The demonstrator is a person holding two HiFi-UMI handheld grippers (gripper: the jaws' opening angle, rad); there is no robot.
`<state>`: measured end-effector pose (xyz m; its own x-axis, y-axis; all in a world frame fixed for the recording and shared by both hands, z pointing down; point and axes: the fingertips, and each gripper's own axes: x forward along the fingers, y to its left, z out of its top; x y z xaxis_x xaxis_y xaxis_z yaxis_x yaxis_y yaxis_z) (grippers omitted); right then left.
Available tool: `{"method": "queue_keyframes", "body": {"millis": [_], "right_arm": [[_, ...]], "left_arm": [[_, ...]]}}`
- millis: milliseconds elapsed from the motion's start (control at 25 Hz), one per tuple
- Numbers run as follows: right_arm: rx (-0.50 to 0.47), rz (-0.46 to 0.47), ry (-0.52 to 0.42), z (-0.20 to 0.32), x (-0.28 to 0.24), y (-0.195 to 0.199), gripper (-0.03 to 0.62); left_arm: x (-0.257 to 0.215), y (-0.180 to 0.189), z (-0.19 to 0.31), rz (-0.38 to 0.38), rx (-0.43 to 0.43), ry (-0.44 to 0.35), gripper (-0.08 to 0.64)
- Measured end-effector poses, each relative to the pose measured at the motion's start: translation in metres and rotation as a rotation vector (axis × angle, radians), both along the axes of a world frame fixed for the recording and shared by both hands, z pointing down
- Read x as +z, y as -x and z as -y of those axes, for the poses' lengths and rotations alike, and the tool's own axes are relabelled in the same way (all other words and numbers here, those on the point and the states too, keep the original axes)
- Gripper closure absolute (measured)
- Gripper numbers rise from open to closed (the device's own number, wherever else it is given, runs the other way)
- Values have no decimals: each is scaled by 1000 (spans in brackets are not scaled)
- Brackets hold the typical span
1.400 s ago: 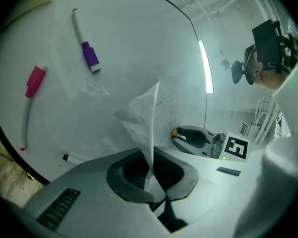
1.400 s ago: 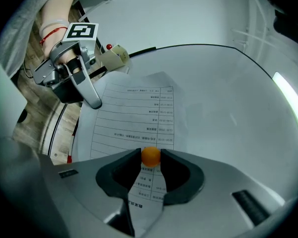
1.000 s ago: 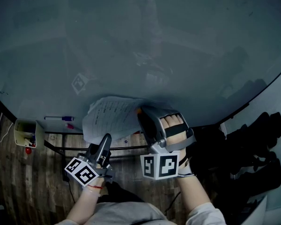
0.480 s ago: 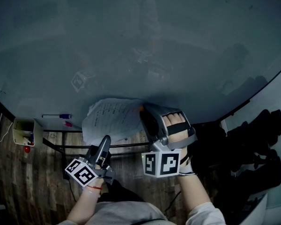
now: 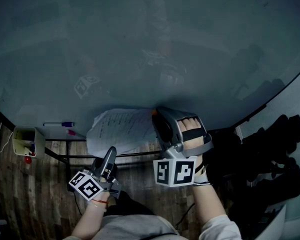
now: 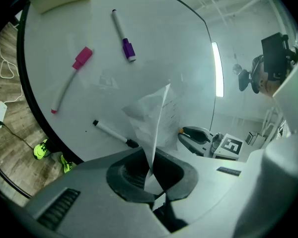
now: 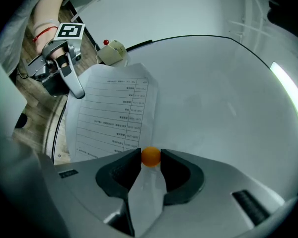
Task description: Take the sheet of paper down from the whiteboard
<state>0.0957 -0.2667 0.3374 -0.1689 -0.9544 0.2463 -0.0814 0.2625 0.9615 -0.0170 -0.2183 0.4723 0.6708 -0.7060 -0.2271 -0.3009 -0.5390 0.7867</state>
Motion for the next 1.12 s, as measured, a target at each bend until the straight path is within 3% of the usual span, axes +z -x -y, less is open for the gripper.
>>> {"method": "queue_keyframes", "body": {"millis": [1120], "right_arm": [[31,-11,-56,7,-9,-15,457]], "left_arm": [[7,-1,-2,-2,4,31,545]]}}
